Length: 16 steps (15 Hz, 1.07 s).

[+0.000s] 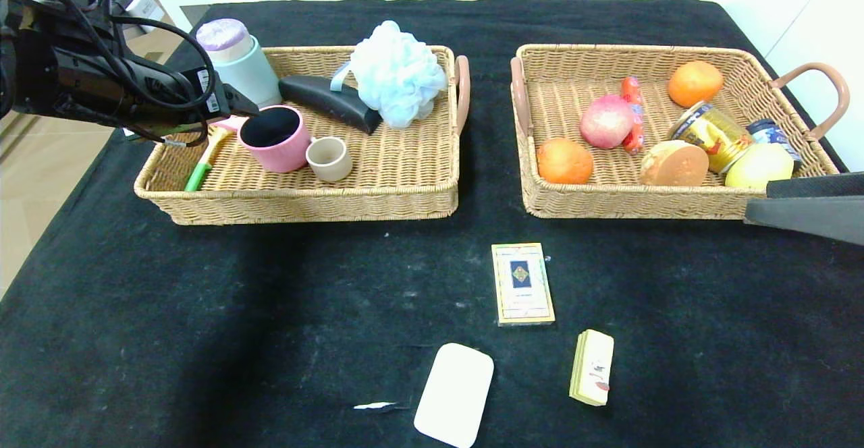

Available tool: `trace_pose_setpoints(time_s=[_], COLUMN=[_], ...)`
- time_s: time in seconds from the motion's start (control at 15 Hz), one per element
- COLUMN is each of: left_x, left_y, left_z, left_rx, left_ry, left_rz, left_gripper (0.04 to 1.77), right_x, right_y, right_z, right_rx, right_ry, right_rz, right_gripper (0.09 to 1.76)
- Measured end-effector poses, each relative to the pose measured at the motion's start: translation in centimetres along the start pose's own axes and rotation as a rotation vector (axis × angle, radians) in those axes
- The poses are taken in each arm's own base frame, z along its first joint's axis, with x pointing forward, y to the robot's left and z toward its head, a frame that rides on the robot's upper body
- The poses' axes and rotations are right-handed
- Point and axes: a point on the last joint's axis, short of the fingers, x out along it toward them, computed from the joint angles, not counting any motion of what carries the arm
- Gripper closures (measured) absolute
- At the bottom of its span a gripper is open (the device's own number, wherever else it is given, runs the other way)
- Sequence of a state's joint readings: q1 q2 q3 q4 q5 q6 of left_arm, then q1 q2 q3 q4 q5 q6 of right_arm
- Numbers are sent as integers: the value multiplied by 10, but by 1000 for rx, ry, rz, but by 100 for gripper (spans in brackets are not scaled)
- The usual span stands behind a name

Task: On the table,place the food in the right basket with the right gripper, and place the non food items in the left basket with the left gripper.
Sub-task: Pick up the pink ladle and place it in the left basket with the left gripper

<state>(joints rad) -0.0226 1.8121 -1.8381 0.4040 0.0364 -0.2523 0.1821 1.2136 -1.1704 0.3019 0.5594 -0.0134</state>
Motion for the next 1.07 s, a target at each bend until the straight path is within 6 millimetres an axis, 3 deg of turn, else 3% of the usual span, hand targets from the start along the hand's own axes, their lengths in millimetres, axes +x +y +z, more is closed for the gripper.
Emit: trace_pose_setpoints(time_s=[0.53, 0.87, 1.07], left_x=[-4, -24, -44], left_y=[0, -7, -17], left_z=[2, -4, -17], left_rx=[-1, 23, 99], left_ry=[-8, 8, 39], left_rz=[0, -24, -63], left_gripper=[22, 16, 14], right_x=[0, 0, 1], right_y=[0, 0, -1], right_z=[0, 0, 0], right_rx=[0, 1, 1], right_ry=[0, 0, 2], right_rz=[-1, -2, -1], right_gripper=[14, 14, 14])
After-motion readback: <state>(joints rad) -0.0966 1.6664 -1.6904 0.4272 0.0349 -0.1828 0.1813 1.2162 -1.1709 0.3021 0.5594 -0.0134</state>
